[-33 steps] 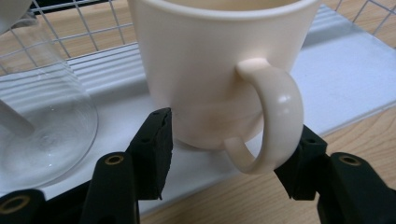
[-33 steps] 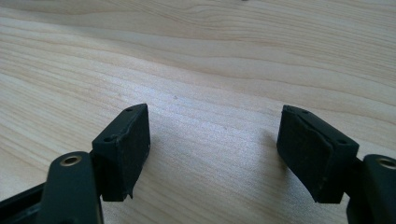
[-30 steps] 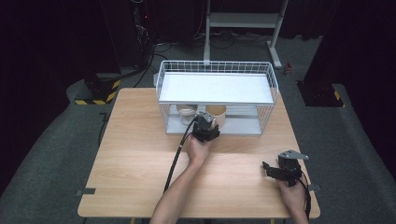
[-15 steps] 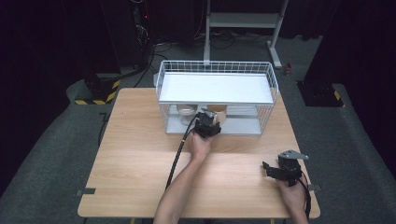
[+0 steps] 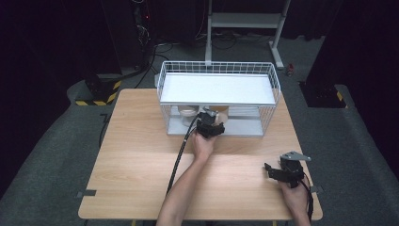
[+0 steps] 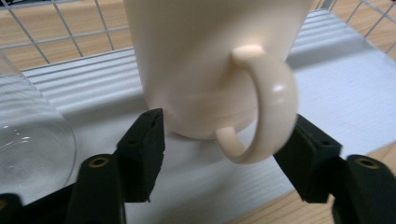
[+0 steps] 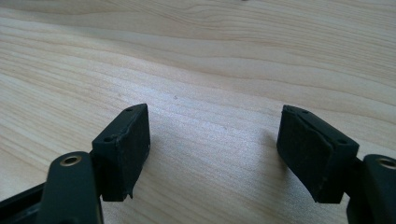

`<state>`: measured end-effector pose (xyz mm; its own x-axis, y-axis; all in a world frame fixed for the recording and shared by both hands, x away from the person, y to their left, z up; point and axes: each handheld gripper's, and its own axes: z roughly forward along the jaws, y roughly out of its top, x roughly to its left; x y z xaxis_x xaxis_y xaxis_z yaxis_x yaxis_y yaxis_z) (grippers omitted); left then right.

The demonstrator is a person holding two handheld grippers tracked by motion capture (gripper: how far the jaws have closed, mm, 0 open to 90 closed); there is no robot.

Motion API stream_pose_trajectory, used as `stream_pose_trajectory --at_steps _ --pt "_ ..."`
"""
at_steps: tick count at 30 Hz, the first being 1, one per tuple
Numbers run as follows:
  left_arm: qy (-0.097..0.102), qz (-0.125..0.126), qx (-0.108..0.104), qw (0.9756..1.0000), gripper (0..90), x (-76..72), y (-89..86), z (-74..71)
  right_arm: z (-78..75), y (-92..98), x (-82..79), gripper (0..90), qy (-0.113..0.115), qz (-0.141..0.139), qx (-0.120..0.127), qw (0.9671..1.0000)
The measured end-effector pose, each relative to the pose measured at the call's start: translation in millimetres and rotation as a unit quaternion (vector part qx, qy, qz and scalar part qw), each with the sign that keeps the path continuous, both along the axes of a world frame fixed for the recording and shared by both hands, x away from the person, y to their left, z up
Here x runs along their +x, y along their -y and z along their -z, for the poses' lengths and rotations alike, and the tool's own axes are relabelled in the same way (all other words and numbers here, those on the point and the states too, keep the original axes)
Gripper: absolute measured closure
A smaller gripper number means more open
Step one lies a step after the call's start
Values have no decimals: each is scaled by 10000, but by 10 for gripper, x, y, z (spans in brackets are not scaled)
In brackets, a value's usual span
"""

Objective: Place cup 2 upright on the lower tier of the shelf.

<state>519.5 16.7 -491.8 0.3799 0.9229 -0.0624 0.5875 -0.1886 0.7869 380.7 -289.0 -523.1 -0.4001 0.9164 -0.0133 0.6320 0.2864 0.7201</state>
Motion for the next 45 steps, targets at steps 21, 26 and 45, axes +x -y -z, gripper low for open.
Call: stream_pose_trajectory --at_steps 21,26,45 --pt "210 434 -192 9987 211 -307 -151 -186 0 0 0 259 -1 1 2 10000" --pt "288 486 -216 9982 209 -353 -192 -223 0 0 0 259 -1 1 2 10000" --pt "368 664 -379 9964 198 -537 -377 -308 0 -1 0 259 0 2 2 10000"
